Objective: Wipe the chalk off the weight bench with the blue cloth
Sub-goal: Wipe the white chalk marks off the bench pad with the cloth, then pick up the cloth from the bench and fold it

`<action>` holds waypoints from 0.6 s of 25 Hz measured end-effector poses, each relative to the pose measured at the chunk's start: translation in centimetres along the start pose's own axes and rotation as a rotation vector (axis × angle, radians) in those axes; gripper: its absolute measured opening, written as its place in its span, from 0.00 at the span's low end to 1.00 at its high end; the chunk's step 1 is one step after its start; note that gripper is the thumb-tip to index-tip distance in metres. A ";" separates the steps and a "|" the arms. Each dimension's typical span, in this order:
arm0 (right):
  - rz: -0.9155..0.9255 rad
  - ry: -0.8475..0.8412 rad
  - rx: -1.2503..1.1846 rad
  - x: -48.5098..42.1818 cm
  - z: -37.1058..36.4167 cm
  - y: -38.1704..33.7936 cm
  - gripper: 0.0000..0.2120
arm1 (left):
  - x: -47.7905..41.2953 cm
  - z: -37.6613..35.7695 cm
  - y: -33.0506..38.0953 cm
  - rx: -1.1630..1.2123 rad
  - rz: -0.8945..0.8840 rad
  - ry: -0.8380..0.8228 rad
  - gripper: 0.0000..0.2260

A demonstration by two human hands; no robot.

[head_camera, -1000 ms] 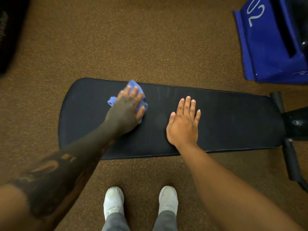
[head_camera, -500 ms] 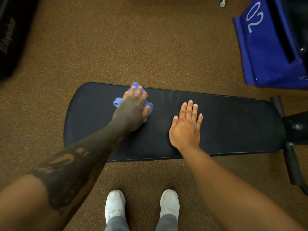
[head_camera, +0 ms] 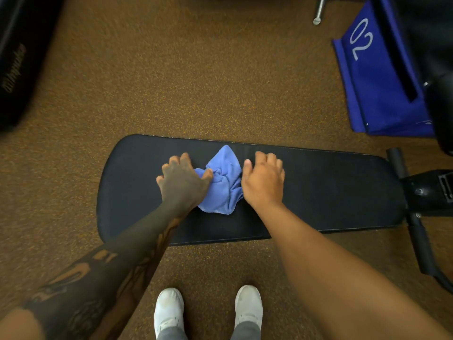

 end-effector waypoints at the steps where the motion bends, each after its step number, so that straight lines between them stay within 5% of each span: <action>1: -0.001 -0.063 -0.024 -0.6 -0.5 -0.8 0.20 | -0.1 -0.6 -0.3 0.010 0.046 -0.055 0.28; 4: -0.033 -0.365 -0.157 -1.2 -3.7 -2.9 0.19 | -0.2 -2.0 -0.7 0.177 0.140 -0.182 0.31; 7: -0.080 -0.513 -0.375 -0.9 -4.6 -3.6 0.08 | -0.5 -2.8 0.1 0.225 0.097 -0.273 0.29; 11: -0.058 -0.548 -0.614 -0.7 -2.0 -4.0 0.06 | -0.9 -1.0 5.4 0.422 -0.202 -0.398 0.30; 15: -0.078 -0.431 -0.754 -1.3 3.5 -3.1 0.10 | 0.6 1.9 12.2 0.600 -0.368 -0.655 0.16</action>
Point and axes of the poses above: each hand's wrist, its own x-axis away from the middle knuckle, its own z-axis out of the back of the hand, y = z × x, the point moved 10 cm from there along -x, towards the middle knuckle, and after that the axes turned 2 degrees about z, right-handed, at the moved point
